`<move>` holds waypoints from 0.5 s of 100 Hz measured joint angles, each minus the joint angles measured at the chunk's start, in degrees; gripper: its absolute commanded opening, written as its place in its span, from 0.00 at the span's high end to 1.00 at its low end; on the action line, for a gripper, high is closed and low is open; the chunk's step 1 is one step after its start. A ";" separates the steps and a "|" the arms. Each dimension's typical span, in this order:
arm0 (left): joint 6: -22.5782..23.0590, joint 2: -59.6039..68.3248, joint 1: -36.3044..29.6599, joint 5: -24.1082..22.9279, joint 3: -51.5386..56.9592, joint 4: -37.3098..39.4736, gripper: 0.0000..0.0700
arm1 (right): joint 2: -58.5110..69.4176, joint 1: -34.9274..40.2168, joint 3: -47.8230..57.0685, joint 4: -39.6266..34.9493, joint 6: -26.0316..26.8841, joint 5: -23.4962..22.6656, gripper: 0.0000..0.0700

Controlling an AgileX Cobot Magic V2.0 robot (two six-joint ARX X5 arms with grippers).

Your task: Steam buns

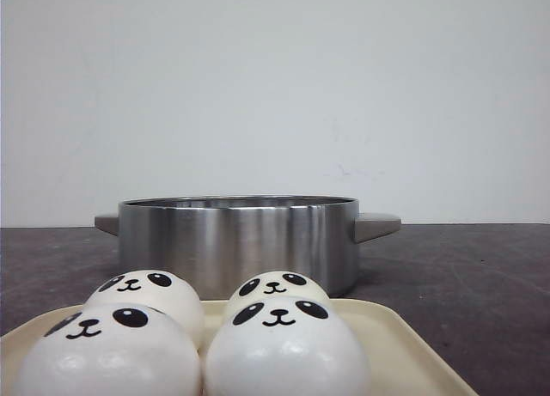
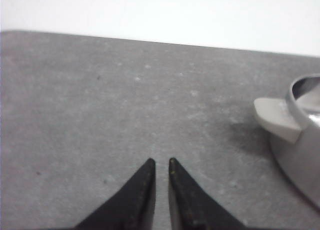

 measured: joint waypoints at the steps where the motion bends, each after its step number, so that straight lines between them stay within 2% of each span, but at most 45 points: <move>1: -0.42 0.00 0.00 0.00 0.00 0.00 1.00 | 0.00 0.00 0.00 0.35 0.20 -0.13 0.99; 13: -6.75 0.00 0.00 0.02 0.02 0.02 1.00 | 0.00 0.00 0.00 3.04 3.58 -2.64 0.99; 23: -14.34 0.00 0.00 1.64 0.35 -0.31 0.99 | 0.00 0.00 0.59 3.02 7.15 -6.19 0.99; 33: -20.76 0.83 -0.09 7.41 2.27 -0.35 0.99 | 0.04 0.00 4.61 -0.26 9.66 -9.01 0.99; 43: -23.32 4.59 -0.94 14.53 7.04 -0.46 0.99 | 1.20 0.00 12.39 -4.98 10.38 -9.01 0.99; 50: -25.18 7.80 -1.84 16.72 11.13 -0.42 0.99 | 3.26 0.00 18.95 -9.75 10.25 -9.01 0.99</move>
